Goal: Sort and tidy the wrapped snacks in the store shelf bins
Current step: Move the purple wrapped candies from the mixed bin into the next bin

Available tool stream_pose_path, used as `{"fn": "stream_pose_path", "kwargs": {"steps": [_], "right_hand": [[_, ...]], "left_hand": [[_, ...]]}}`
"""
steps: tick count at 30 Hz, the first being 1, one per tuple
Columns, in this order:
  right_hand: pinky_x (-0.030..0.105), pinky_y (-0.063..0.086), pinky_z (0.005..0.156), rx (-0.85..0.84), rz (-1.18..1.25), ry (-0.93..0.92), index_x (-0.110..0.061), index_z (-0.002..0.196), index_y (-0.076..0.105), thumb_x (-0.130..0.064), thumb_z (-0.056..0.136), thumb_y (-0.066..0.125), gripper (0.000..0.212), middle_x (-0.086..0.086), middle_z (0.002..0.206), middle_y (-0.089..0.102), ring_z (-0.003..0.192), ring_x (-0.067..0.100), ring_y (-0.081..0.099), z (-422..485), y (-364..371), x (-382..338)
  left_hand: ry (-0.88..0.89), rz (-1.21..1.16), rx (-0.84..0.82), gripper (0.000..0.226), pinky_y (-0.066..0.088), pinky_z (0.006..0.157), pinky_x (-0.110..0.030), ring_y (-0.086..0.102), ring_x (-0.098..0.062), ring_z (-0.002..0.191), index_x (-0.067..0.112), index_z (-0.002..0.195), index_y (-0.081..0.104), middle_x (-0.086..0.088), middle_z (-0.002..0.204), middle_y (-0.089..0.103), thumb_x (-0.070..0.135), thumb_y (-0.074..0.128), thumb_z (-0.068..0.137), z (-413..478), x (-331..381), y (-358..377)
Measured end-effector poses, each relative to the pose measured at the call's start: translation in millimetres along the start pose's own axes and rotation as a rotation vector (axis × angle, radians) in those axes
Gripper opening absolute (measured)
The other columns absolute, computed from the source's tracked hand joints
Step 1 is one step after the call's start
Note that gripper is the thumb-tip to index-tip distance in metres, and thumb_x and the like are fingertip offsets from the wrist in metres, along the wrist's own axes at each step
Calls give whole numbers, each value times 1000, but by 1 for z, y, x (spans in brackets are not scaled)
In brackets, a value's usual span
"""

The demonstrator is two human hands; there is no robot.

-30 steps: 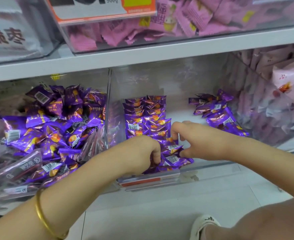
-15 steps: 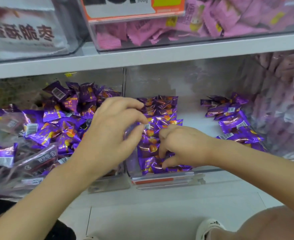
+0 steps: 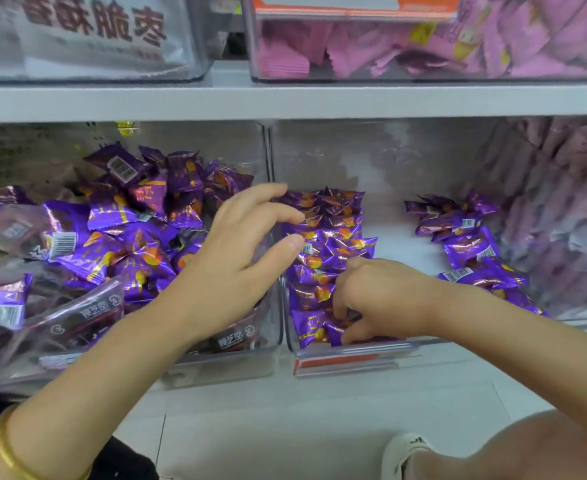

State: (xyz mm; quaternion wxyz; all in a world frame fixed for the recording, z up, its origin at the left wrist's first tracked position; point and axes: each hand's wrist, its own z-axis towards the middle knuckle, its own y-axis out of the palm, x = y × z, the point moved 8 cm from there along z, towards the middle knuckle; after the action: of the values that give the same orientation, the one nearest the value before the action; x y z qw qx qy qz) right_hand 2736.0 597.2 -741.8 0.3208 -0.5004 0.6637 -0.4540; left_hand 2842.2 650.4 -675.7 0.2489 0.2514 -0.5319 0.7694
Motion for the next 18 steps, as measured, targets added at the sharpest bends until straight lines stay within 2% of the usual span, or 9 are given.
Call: {"fn": "stream_pose_path", "kwargs": {"steps": [3,7,12,15,18], "right_hand": [[28,34,67,2,34,-18,-20,82,62,-44,82,62,24,-1,94,63,89,14,35,1,1,1],[29,41,69,55,216,-17,-22,93,68,-44,80,66,25,-7,89,63,89,10,44,-1,-1,6],[34,48,69,153,332,-31,-20,90,67,-44,78,68,26,-5,84,63,75,10,53,2,-4,-1],[25,44,66,149,414,-41,-18,97,67,-38,78,70,27,-4,83,64,62,2,49,4,-4,-6],[14,43,64,151,550,28,-16,98,67,-28,78,73,25,-5,81,66,59,-5,53,-5,-13,6]], "left_hand": [[-5,-6,-5,34,10,98,4,19,2,132,45,108,49,21,138,31,56,34,80,0,0,0],[-10,-7,-9,39,11,97,3,21,0,131,41,110,51,21,139,30,56,33,79,-1,0,1],[-20,-29,-2,38,16,102,-11,21,0,132,43,109,51,22,140,30,57,33,79,-1,0,2],[-23,-27,2,39,15,101,-8,21,0,132,42,110,52,21,140,30,56,33,79,-2,0,1],[-25,-29,7,41,15,101,-5,19,2,133,41,110,53,22,140,30,57,33,79,-2,0,1]]}}
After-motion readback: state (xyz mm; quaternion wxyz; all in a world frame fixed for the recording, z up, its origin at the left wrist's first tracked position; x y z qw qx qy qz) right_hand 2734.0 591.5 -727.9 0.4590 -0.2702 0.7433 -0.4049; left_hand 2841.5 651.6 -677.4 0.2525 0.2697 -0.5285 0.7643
